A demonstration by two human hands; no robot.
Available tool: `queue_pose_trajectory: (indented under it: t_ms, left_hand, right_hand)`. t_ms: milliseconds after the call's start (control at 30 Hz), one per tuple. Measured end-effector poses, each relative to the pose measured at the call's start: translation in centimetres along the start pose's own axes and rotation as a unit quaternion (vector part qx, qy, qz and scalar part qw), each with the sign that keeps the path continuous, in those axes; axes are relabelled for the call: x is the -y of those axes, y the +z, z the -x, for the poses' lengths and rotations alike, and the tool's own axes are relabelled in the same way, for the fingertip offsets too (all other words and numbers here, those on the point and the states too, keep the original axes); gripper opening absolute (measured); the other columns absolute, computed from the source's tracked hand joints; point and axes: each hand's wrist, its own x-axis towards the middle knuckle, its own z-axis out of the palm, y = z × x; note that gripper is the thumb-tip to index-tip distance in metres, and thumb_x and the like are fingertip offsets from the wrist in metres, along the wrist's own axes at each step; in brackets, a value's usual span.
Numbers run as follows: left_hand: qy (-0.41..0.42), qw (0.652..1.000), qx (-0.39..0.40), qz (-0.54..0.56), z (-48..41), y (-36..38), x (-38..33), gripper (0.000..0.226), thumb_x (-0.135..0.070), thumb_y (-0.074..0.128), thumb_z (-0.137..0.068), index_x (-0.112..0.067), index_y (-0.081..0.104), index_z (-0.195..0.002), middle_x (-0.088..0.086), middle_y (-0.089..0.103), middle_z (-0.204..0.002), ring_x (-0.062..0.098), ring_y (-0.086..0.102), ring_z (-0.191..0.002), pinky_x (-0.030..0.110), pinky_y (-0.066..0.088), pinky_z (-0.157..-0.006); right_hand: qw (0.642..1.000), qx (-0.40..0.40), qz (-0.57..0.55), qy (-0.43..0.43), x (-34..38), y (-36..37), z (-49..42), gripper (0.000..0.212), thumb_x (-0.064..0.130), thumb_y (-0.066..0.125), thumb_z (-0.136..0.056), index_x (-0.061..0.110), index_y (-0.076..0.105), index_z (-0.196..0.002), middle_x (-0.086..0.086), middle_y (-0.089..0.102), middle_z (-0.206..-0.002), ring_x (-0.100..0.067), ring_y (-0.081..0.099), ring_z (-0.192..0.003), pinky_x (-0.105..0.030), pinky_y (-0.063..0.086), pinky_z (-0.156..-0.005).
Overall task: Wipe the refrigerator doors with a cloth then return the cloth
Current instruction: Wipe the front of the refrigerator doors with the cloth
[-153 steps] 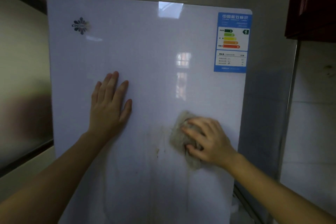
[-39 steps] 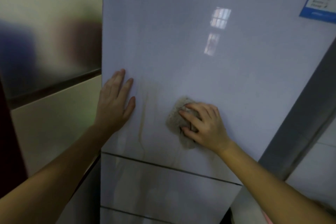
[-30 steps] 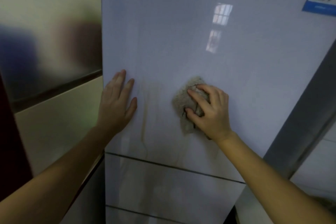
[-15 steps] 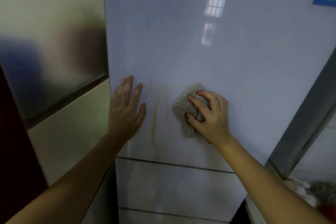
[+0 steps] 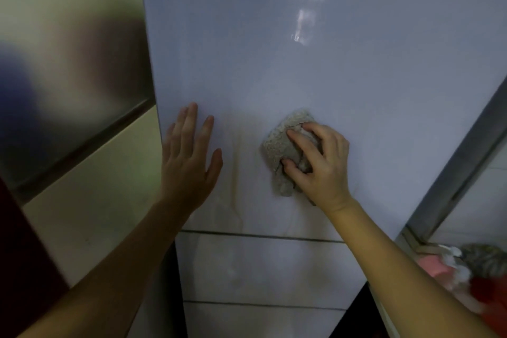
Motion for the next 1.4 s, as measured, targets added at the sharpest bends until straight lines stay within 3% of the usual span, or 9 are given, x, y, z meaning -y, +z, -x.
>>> queue_pose_trajectory:
  t_ms: [300,533,833,1067,1267,1400]
  left_hand:
    - [-0.015,1.0,0.004,0.005,1.3,0.4,-0.9,0.063,-0.039,0.045,-0.099,-0.011,0.03,-0.154,0.018,0.017,-0.165,0.033,0.016,-0.154,0.051,0.022,-0.123]
    - [0.004,0.998,-0.059,0.013,6.4,3.5,-1.4,0.056,-0.034,0.045,-0.098,-0.005,0.042,-0.146,0.022,0.028,-0.16,0.038,0.029,-0.148,0.032,0.008,-0.124]
    - [0.034,0.993,-0.109,-0.005,11.6,7.9,-1.5,0.054,-0.032,0.045,-0.098,-0.005,0.046,-0.145,0.022,0.032,-0.159,0.038,0.03,-0.148,0.051,0.026,-0.119]
    - [0.061,0.983,-0.174,-0.004,12.9,10.8,0.0,0.052,-0.035,0.039,-0.1,-0.007,0.049,-0.143,0.018,0.037,-0.157,0.035,0.034,-0.147,0.052,0.029,-0.119]
    - [0.063,0.984,-0.166,-0.014,13.2,11.1,0.2,0.057,-0.041,0.035,-0.1,-0.01,0.045,-0.146,0.015,0.034,-0.159,0.033,0.031,-0.149,0.05,0.025,-0.12]
    - [0.053,0.986,-0.158,-0.01,13.0,10.8,0.1,0.058,-0.043,0.033,-0.099,-0.01,0.046,-0.145,0.015,0.037,-0.158,0.033,0.034,-0.146,0.05,0.028,-0.116]
  right_hand:
    - [1.0,-0.02,-0.003,-0.007,-0.7,0.1,1.2,0.046,0.031,0.08,-0.087,0.013,0.071,-0.128,-0.013,0.061,-0.131,-0.031,0.057,-0.12,-0.039,0.038,-0.104]
    - [0.999,-0.039,0.003,0.002,-2.0,0.0,6.4,0.049,0.03,0.081,-0.085,0.014,0.069,-0.129,-0.013,0.06,-0.131,-0.03,0.055,-0.121,-0.04,0.039,-0.103]
    - [0.997,-0.077,0.002,-0.022,-3.0,1.3,12.1,0.047,0.032,0.078,-0.087,0.014,0.069,-0.13,-0.012,0.061,-0.132,-0.028,0.054,-0.121,-0.039,0.04,-0.104]
    - [0.991,-0.123,-0.005,-0.056,-3.4,2.8,15.7,0.047,0.033,0.077,-0.087,0.014,0.07,-0.129,-0.01,0.063,-0.132,-0.029,0.058,-0.12,-0.041,0.045,-0.104]
    - [0.983,-0.174,-0.022,-0.055,-2.9,3.2,16.6,0.034,0.025,0.08,-0.088,0.01,0.074,-0.117,-0.008,0.065,-0.126,-0.024,0.063,-0.114,-0.043,0.055,-0.094]
    - [0.982,-0.177,0.01,-0.061,-2.7,4.4,17.0,0.035,0.025,0.071,-0.094,0.01,0.072,-0.126,-0.008,0.066,-0.133,-0.026,0.061,-0.126,-0.044,0.051,-0.103]
